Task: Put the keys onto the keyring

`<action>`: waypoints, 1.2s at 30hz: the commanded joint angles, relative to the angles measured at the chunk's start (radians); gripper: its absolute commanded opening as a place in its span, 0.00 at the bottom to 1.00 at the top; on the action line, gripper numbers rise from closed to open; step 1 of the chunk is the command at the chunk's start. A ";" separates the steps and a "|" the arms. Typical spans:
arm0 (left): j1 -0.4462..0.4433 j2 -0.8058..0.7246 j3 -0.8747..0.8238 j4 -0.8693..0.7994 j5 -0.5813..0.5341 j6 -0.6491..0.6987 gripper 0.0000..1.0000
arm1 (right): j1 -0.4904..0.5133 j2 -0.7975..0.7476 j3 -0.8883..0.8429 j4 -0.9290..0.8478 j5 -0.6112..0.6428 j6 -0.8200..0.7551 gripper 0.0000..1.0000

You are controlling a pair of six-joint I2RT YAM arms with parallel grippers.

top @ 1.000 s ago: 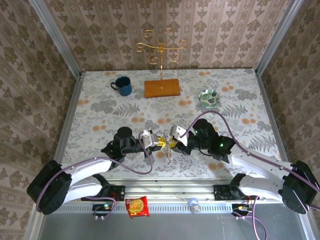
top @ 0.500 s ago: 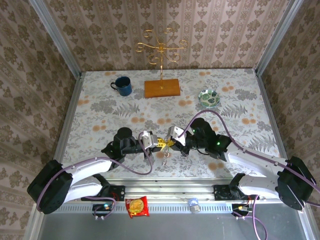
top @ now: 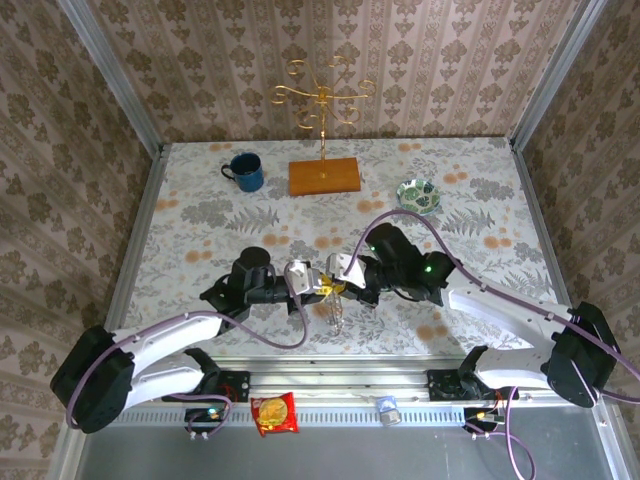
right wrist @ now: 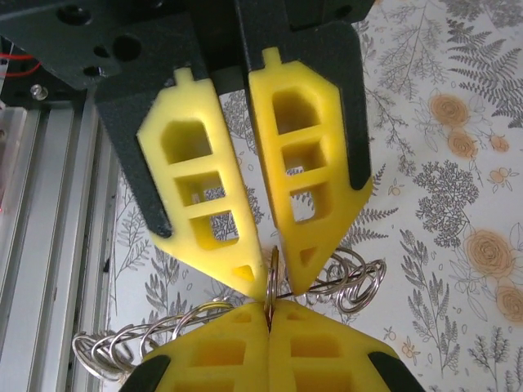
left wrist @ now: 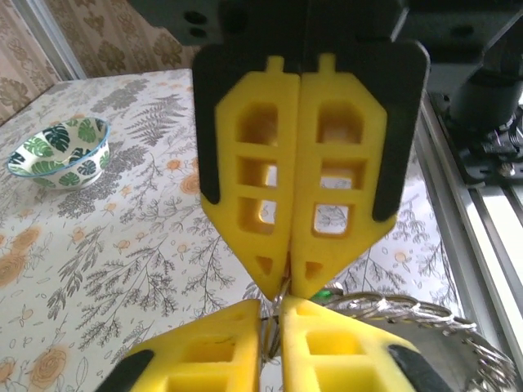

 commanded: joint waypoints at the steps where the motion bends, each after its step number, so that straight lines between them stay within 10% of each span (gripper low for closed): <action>1: -0.006 -0.008 0.055 -0.135 -0.030 0.086 0.06 | 0.031 -0.006 0.066 -0.055 -0.074 -0.054 0.00; 8: -0.006 -0.031 0.009 -0.027 -0.030 0.053 0.00 | -0.022 -0.108 -0.070 0.145 -0.070 0.072 0.25; 18: -0.007 -0.016 -0.053 0.157 -0.001 -0.009 0.00 | -0.048 -0.112 -0.190 0.273 -0.062 0.186 0.28; 36: -0.007 -0.007 -0.072 0.206 0.031 -0.024 0.00 | -0.042 -0.056 -0.174 0.228 -0.066 0.155 0.00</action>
